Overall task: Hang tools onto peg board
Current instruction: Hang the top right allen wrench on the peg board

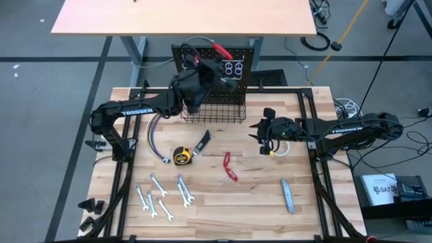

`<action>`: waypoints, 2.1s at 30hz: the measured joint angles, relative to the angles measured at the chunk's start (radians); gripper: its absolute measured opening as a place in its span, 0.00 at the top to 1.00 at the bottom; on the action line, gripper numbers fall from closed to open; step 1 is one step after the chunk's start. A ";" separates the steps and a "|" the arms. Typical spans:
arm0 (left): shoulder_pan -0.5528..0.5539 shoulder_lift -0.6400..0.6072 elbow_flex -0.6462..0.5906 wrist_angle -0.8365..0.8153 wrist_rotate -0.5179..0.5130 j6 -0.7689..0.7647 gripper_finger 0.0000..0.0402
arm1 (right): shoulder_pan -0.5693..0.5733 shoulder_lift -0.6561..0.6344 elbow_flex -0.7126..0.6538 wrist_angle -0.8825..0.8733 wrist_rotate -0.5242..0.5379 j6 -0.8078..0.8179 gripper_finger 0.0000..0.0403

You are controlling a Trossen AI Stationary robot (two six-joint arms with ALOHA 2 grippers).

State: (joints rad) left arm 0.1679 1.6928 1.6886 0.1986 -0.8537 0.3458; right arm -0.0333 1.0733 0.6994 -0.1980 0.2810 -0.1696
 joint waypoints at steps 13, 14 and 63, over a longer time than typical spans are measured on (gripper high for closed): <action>0.010 0.000 0.000 -0.073 -0.015 -0.037 1.00 | -0.026 0.000 0.000 -0.002 -0.012 0.021 0.64; 0.013 0.000 0.000 -0.082 -0.015 -0.053 1.00 | -0.026 0.000 0.000 -0.002 -0.024 0.023 0.64; 0.051 -0.002 0.051 -0.360 0.039 -0.255 0.65 | -0.026 0.002 0.000 -0.002 -0.026 0.023 0.64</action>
State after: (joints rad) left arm 0.2189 1.6909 1.7394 -0.1611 -0.8146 0.0912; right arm -0.0597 1.0748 0.6994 -0.1999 0.2552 -0.1471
